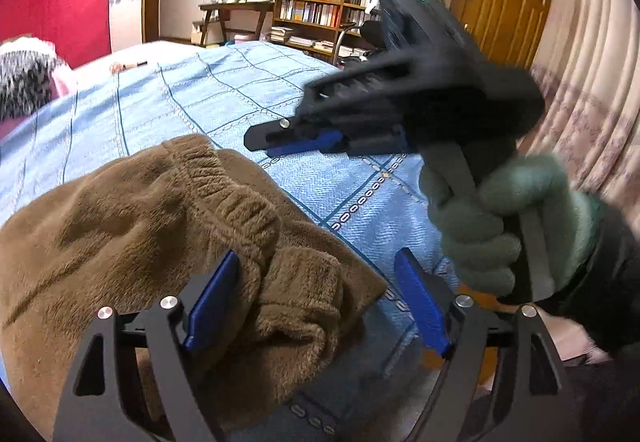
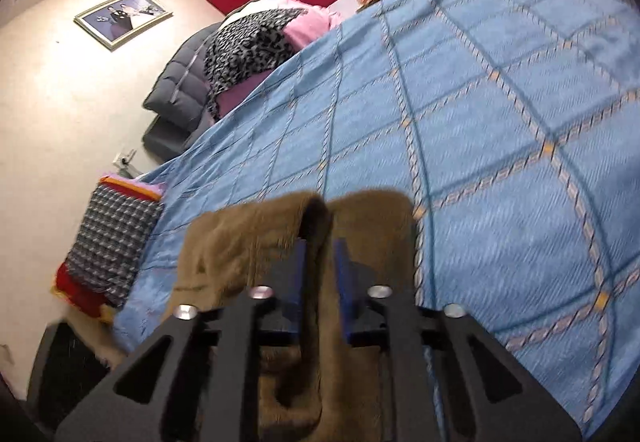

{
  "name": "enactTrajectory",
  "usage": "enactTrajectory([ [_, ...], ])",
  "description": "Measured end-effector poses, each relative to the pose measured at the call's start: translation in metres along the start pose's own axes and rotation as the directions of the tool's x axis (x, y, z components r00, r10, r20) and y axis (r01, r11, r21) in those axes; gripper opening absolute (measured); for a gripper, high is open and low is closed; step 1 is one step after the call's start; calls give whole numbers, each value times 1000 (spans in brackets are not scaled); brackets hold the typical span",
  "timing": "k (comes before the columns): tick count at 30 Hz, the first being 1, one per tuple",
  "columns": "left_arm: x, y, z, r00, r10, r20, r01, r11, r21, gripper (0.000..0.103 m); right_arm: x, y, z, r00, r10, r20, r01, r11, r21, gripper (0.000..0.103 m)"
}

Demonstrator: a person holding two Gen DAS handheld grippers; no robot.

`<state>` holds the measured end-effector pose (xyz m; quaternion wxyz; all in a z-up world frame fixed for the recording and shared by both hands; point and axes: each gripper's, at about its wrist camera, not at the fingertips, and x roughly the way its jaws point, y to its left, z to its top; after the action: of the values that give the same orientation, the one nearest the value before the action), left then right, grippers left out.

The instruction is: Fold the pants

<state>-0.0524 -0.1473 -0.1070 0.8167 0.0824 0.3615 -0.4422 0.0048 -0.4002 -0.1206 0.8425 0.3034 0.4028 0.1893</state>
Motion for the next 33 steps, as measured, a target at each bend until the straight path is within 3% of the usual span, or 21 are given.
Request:
enactTrajectory([
  [2, -13, 10, 1, 1000, -23, 12, 24, 999, -49, 81, 3, 4, -6, 999, 31, -8, -31, 999, 9, 53],
  [5, -38, 27, 3, 999, -17, 47, 22, 994, -105, 82, 6, 8, -18, 996, 79, -37, -78, 996, 37, 53],
  [9, -74, 63, 0, 991, 94, 94, -76, 980, -185, 83, 10, 12, -37, 991, 108, -85, -103, 993, 54, 53],
  [12, -87, 93, -6, 982, 164, 90, -134, 954, -269, 83, 17, 18, -45, 991, 79, -108, -76, 997, 35, 53],
  [16, -104, 124, -19, 977, 197, 86, -151, 913, -378, 83, 20, 30, -37, 996, 58, -74, -58, 998, -10, 53],
  [18, -107, 132, -22, 973, 216, 84, -167, 904, -394, 83, 26, 39, -35, 994, 56, -96, -60, 997, -44, 40],
  [19, -108, 134, -24, 971, 223, 83, -173, 901, -398, 83, 28, 45, -35, 994, 33, -105, -40, 997, -69, 26],
  [21, -110, 140, -29, 969, 238, 73, -188, 891, -414, 83, 21, 54, -34, 995, 22, -101, -31, 995, -93, 19],
  [27, -112, 145, -34, 968, 238, 74, -186, 888, -420, 83, -46, 73, -44, 996, 77, -45, -81, 993, -83, 12],
  [33, -96, 120, -23, 983, 159, 94, -115, 925, -363, 83, -24, 42, -80, 989, -73, -126, 73, 997, -1, 10],
])
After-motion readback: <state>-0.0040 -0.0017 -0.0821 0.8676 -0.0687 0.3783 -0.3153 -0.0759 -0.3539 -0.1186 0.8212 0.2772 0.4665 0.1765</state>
